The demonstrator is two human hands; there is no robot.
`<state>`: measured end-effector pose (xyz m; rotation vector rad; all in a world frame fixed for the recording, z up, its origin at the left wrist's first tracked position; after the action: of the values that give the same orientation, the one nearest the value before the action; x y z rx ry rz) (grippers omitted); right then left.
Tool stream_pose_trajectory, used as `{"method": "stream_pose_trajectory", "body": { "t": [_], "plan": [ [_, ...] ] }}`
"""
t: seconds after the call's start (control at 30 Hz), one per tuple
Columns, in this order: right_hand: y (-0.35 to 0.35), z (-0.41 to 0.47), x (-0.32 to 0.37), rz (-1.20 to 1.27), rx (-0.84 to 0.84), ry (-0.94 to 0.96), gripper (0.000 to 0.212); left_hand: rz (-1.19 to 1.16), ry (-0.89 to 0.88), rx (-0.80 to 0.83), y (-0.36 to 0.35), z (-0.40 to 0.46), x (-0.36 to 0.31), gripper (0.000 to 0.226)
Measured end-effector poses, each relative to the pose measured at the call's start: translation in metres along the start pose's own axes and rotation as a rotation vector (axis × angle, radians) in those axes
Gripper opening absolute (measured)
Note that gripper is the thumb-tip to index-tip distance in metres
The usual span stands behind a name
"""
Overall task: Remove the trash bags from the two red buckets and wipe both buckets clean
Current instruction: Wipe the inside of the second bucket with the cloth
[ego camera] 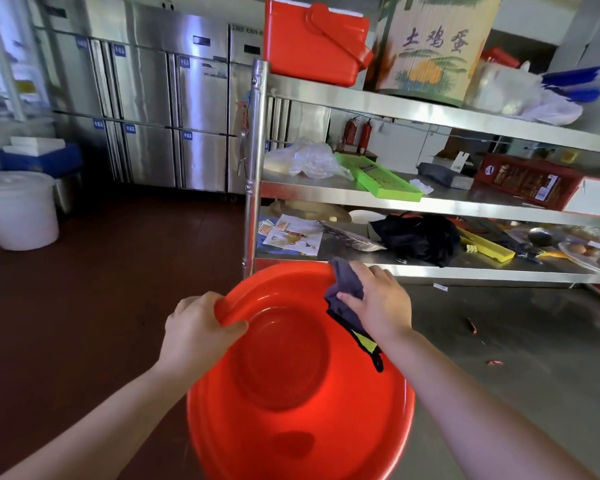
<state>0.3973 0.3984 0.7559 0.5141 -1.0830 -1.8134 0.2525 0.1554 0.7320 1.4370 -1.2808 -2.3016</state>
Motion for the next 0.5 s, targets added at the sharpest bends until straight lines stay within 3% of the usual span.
{"method": "stream_pose_trajectory", "body": {
  "t": [0.1,0.2,0.33,0.5],
  "plan": [
    [0.012,0.014,0.023,-0.129,-0.009,0.306,0.053,0.081,-0.188,0.083,0.0,0.016,-0.026,0.041],
    [0.013,0.022,0.047,-0.273,-0.009,0.54,0.06,0.153,-0.249,0.191,-0.013,0.031,-0.042,0.034],
    [0.004,0.025,0.053,-0.302,-0.043,0.562,0.06,0.096,-0.124,0.221,-0.029,0.036,-0.037,0.017],
    [-0.005,0.033,0.045,-0.235,-0.06,0.426,0.056,0.068,-0.081,0.209,-0.026,0.047,-0.034,0.011]
  ]
}}
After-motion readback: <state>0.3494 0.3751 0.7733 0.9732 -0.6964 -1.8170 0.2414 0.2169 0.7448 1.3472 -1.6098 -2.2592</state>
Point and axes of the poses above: each hand's wrist, its own z-axis towards the middle knuckle, its own y-axis out of the back of the hand, x = y × z, the point moved 1 cm from there along z, towards the middle knuckle, and after that the axes turned 7 degrees about x, right-handed, at the moved point
